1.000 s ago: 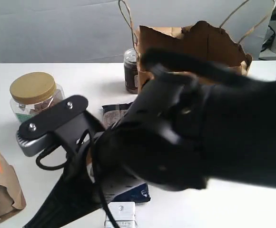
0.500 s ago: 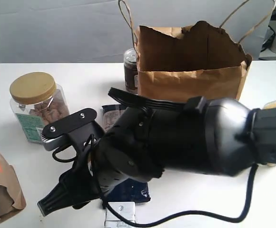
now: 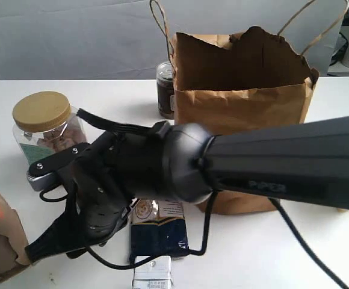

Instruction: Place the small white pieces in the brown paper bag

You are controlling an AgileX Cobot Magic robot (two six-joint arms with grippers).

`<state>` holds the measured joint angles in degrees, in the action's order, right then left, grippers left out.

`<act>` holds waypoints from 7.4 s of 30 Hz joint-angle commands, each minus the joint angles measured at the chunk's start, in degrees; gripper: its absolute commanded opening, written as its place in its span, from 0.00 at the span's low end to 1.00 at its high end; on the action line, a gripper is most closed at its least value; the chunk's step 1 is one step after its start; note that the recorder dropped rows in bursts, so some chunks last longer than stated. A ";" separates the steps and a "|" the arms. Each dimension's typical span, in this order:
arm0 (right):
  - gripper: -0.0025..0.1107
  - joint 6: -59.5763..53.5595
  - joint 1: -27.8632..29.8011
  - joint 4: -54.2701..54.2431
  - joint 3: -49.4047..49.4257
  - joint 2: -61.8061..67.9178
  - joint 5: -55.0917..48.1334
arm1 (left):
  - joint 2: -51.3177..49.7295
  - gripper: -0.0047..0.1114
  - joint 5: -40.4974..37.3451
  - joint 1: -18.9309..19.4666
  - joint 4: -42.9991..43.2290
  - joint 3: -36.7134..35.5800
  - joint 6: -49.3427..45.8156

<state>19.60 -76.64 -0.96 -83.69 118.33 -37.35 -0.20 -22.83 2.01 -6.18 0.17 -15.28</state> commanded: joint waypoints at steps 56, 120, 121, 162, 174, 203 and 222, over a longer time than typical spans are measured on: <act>0.05 -1.35 -1.57 3.92 1.21 -11.65 -6.27 | 0.20 0.04 0.37 -0.45 -0.51 -0.17 0.12; 0.46 44.63 20.82 57.03 19.59 -37.40 2.30 | 0.20 0.04 0.37 -0.45 -0.51 -0.17 0.12; 0.48 44.63 20.82 57.03 19.59 -37.40 2.12 | 0.20 0.04 0.37 -0.45 -0.51 -0.17 0.12; 0.02 51.62 20.70 49.37 49.31 -71.31 2.80 | 0.20 0.04 0.37 -0.45 -0.51 -0.17 0.12; 0.02 35.09 28.68 33.51 59.24 -80.78 12.74 | 0.20 0.04 0.37 -0.45 -0.51 -0.17 0.12; 0.02 -19.05 52.79 -2.72 83.69 -118.33 28.52 | 0.20 0.04 0.37 -0.45 -0.51 -0.17 0.12; 0.02 -19.28 52.66 -1.58 83.69 -118.33 28.13 | 0.20 0.04 0.37 -0.45 -0.51 -0.17 0.12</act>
<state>0.56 -24.38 -2.80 -0.16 0.31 -9.25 -0.20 -22.83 2.01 -6.18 0.17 -15.28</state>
